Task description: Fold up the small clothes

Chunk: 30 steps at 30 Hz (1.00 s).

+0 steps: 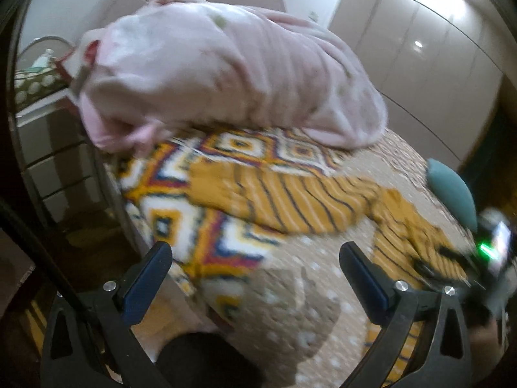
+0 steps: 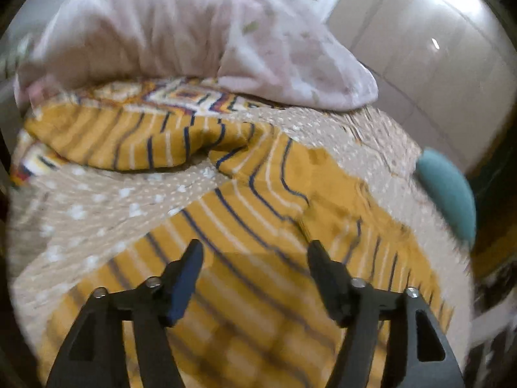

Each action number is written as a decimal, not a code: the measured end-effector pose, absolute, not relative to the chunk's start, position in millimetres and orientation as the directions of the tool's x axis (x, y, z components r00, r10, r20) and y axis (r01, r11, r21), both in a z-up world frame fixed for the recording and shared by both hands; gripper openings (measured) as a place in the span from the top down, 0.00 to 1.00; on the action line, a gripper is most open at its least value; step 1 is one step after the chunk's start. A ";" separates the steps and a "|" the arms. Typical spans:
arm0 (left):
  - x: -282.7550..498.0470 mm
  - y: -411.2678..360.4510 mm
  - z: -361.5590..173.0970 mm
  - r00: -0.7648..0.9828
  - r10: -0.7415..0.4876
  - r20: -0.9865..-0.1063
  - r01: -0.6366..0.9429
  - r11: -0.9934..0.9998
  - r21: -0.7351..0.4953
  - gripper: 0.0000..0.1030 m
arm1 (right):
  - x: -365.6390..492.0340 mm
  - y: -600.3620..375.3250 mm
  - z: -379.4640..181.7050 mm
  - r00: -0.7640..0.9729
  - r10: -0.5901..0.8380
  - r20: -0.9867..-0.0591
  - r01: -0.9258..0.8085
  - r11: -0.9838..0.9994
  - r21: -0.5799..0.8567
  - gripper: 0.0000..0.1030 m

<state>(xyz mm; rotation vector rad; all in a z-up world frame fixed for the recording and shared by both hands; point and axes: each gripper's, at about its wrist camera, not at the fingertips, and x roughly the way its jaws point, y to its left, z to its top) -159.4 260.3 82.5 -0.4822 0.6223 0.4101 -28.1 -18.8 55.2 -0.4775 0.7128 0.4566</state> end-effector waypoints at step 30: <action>-33.7 258.2 147.6 0.726 0.254 -0.639 -0.408 0.907 -0.103 0.92 | -98.4 -245.0 35.4 0.686 0.155 -0.711 -0.081 0.987 0.137 0.30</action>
